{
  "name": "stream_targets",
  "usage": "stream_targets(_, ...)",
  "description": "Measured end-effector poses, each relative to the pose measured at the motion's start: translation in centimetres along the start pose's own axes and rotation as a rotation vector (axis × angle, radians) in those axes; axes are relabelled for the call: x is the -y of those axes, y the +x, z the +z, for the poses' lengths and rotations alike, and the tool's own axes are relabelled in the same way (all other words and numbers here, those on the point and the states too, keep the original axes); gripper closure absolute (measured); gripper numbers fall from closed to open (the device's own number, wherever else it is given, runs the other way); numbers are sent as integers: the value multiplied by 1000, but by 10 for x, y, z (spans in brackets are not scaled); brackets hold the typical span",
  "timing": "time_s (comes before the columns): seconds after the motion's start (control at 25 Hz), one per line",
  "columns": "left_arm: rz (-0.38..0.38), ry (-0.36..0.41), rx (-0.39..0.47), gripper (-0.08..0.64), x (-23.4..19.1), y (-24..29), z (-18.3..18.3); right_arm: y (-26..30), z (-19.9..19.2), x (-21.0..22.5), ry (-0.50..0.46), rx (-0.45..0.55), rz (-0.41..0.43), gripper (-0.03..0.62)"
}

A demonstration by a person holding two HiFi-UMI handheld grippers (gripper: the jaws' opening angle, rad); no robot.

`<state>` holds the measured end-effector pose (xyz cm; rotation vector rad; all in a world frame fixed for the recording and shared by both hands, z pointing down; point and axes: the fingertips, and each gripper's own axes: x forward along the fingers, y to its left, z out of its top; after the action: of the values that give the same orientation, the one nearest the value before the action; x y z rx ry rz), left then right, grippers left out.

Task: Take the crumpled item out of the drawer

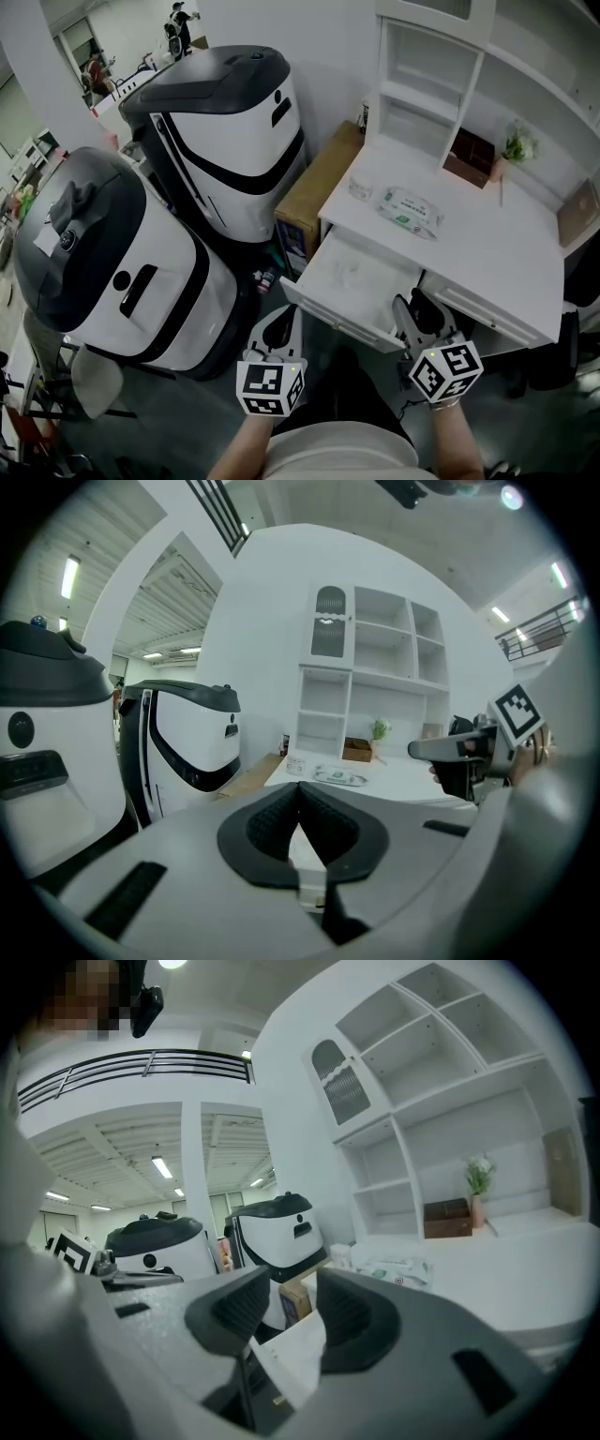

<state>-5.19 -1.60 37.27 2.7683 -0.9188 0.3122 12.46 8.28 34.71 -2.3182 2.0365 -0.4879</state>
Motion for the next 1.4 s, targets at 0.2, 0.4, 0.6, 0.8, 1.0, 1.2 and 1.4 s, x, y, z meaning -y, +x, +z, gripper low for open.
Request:
stream_targets(0.2,39,-9,1,569,-9,21,8,25,7,13,-23,-19,46,451)
stream_targets(0.4,85,-15,-5,569,-16,43,14,53,9,28,-50,-44,103,451)
stream_targets(0.6,137,-34,-15,569,-26,60,14,85,1,38,-73,-106,176,451)
stream_targets(0.8,187,-66,-34,569,-35,71,10,114,-12,44,-86,-159,231,451)
stream_targets(1.0,240,-86,-53,569,-43,76,7,141,-27,43,-99,-213,289,451)
stream_targets(1.2,282,-102,-64,569,-48,79,4,164,-52,39,-154,-282,329,451)
stream_targets(1.4,323,-124,-84,569,-53,79,-5,179,-85,33,-190,-364,386,451)
